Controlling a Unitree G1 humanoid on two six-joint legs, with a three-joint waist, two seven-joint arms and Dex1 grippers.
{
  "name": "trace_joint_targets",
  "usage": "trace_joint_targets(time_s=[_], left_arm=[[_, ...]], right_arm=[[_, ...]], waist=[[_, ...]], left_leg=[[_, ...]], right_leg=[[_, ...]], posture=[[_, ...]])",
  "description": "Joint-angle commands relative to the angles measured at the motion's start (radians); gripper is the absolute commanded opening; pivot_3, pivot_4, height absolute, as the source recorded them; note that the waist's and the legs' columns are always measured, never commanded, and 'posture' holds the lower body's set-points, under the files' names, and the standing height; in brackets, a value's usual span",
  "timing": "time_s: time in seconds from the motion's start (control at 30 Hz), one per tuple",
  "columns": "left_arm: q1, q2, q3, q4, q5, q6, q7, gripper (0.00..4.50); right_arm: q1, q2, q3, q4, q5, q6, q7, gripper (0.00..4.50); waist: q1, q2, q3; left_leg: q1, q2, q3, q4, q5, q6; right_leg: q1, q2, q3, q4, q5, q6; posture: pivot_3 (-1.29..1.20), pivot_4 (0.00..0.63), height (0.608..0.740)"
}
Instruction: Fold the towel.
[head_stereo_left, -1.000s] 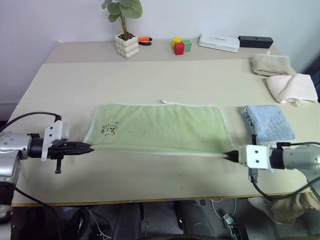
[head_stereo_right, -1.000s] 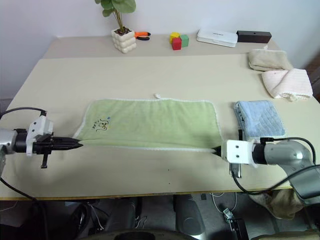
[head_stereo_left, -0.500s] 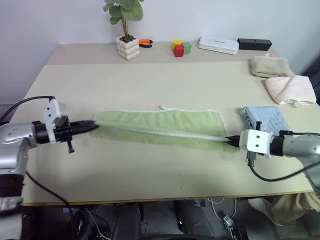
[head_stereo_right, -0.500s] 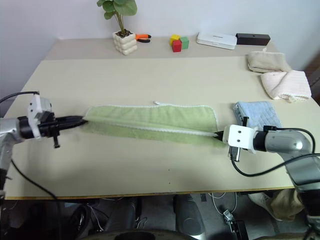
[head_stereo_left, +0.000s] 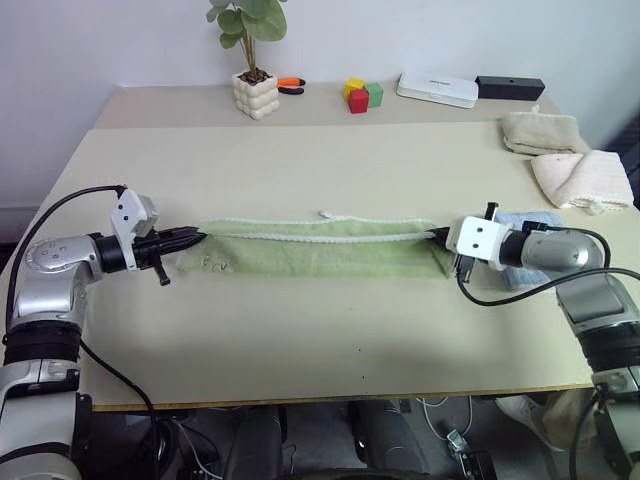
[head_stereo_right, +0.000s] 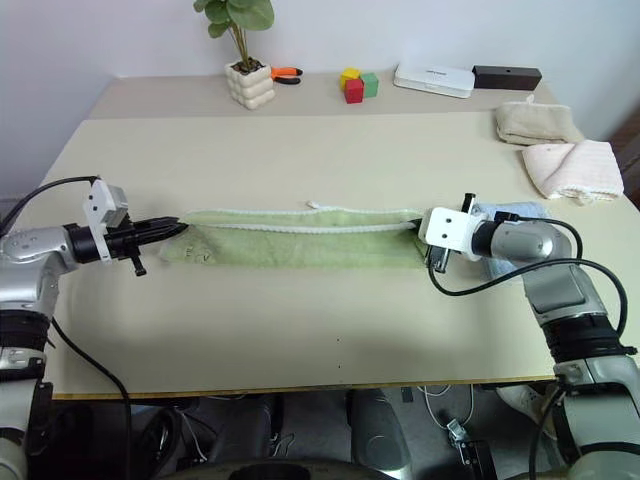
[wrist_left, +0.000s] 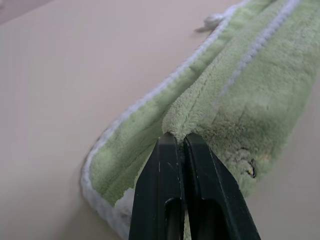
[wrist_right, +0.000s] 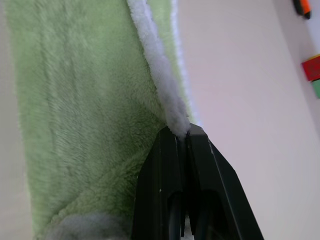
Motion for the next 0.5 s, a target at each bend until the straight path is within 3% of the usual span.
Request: trace_joint_targets(time_s=[0.03,0.3,0.4,0.47,0.5], left_arm=[[-0.034,-0.011,-0.005,0.039,0.033,-0.064,0.029,0.0],[-0.101,-0.062,-0.045,0.159,0.096,-0.146,0.065,0.0],[-0.143,-0.075,-0.056,0.221,0.096,-0.045,0.051,0.0],[-0.166,-0.079,-0.071,0.268,0.134,-0.072,0.097,0.61],[-0.172,-0.082,-0.071,0.279,0.135,-0.083,0.096,0.86]], right_arm=[[-0.055,0.012,-0.001,0.025,-0.02,-0.011,-0.024,0.07],[-0.113,0.028,0.035,0.132,-0.077,-0.065,-0.045,0.07],[-0.112,0.032,0.047,0.149,-0.088,-0.079,-0.045,0.07],[-0.117,0.04,0.044,0.16,-0.079,-0.07,-0.047,0.0],[-0.122,0.047,0.042,0.167,-0.073,-0.07,-0.049,0.29]], waist=[[0.0,0.0,0.0],[0.0,0.0,0.0],[0.0,0.0,0.0],[-0.001,0.0,0.0],[-0.001,0.0,0.0]], left_leg=[[0.0,0.0,0.0,0.0,0.0,0.0],[0.0,0.0,0.0,0.0,0.0,0.0],[0.0,0.0,0.0,0.0,0.0,0.0],[0.0,0.0,0.0,0.0,0.0,0.0],[0.0,0.0,0.0,0.0,0.0,0.0]], right_leg=[[0.0,0.0,0.0,0.0,0.0,0.0],[0.0,0.0,0.0,0.0,0.0,0.0],[0.0,0.0,0.0,0.0,0.0,0.0],[0.0,0.0,0.0,0.0,0.0,0.0],[0.0,0.0,0.0,0.0,0.0,0.0]], posture=[[0.0,0.15,0.74],[0.0,0.15,0.74],[0.0,0.15,0.74],[0.0,0.15,0.74],[0.0,0.15,0.74]])
